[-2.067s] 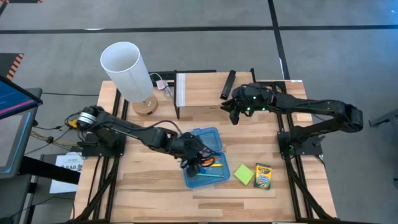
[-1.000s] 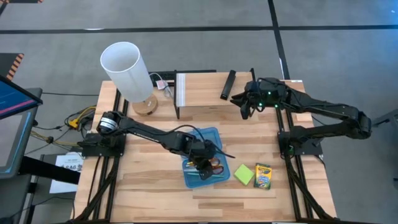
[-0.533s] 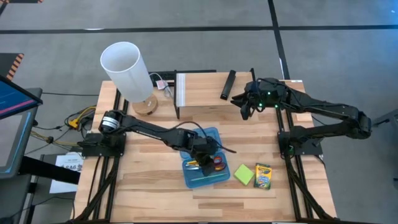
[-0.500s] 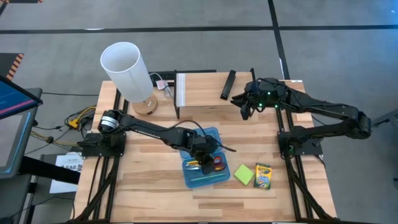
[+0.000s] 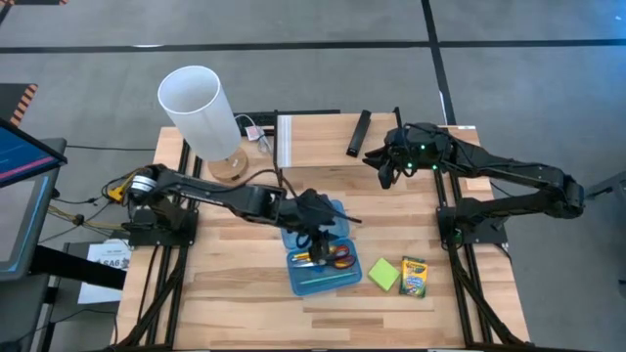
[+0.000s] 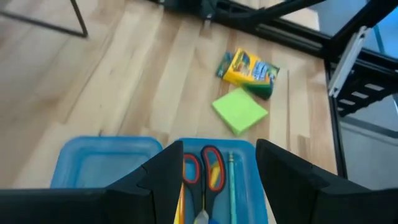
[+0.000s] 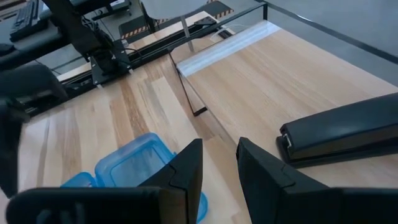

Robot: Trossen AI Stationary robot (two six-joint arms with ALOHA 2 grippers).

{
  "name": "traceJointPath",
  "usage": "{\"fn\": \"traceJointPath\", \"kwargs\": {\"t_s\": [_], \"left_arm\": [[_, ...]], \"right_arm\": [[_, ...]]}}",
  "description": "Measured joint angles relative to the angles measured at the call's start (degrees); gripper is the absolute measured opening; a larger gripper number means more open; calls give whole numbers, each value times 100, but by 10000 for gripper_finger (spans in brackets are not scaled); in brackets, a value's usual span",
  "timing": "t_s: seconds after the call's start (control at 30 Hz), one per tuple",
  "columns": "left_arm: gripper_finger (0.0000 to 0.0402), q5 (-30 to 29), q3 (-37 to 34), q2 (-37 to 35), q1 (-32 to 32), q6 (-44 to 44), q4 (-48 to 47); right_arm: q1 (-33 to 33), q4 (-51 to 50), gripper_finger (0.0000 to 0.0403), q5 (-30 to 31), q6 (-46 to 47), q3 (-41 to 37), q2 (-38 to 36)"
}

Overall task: Pack school essentials
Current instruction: Put the green sticky notes into the blue supply box

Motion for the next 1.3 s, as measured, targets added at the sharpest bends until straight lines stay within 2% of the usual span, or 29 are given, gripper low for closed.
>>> {"fn": "traceJointPath", "kwargs": {"t_s": [0.5,0.73,0.93,1.1,1.3], "left_arm": [[187,-462,-147,-280,-305,492,117],[187,-457,-1144,-824,-399,160,863],[187,-770,-2395,-1705,-477,-86,2349],[187,-1090,-3116,-2262,-484,-360,2506],[187,-1080,-3284,-2434,-480,-384,2585]], "right_arm": [[9,33,120,57,321,2,72],[105,115,120,74,520,4,220],[289,199,120,116,660,-1,407],[434,188,120,130,764,-9,487],[574,242,120,158,787,2,507]]}}
